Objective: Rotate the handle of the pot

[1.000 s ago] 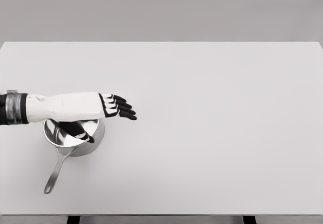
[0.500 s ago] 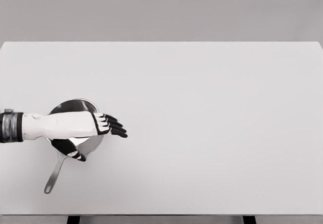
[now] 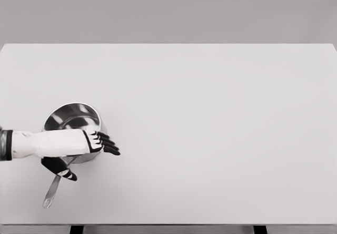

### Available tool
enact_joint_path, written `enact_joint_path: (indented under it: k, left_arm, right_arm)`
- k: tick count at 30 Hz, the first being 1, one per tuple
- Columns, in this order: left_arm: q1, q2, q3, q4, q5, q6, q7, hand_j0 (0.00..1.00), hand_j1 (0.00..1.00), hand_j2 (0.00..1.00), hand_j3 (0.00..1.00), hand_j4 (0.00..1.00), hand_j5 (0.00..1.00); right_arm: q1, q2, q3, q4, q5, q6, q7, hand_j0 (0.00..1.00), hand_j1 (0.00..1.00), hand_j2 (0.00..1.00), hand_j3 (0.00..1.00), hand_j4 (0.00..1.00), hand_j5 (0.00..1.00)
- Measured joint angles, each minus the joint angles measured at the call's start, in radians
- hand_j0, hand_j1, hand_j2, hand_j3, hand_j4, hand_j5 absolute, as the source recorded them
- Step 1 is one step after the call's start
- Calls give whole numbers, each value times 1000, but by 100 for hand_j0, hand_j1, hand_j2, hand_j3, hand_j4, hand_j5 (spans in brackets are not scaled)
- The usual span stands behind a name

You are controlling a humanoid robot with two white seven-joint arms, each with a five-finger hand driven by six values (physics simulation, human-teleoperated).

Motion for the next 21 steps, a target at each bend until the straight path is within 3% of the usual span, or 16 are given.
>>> enact_joint_path:
  k: [8, 15, 21]
  left_arm:
    - [-14, 29, -3, 0, -2, 0, 1, 100, 100, 100, 100, 100, 100]
    - [-72, 46, -3, 1, -3, -1, 0, 100, 100, 100, 100, 100, 100]
    - [-75, 67, -5, 2, -3, -1, 0, 100, 100, 100, 100, 100, 100]
  right_arm:
    - [0, 0, 0, 0, 0, 0, 0, 100, 100, 100, 100, 100, 100]
    - [0, 0, 0, 0, 0, 0, 0, 100, 100, 100, 100, 100, 100]
    - [0, 0, 0, 0, 0, 0, 0, 100, 100, 100, 100, 100, 100]
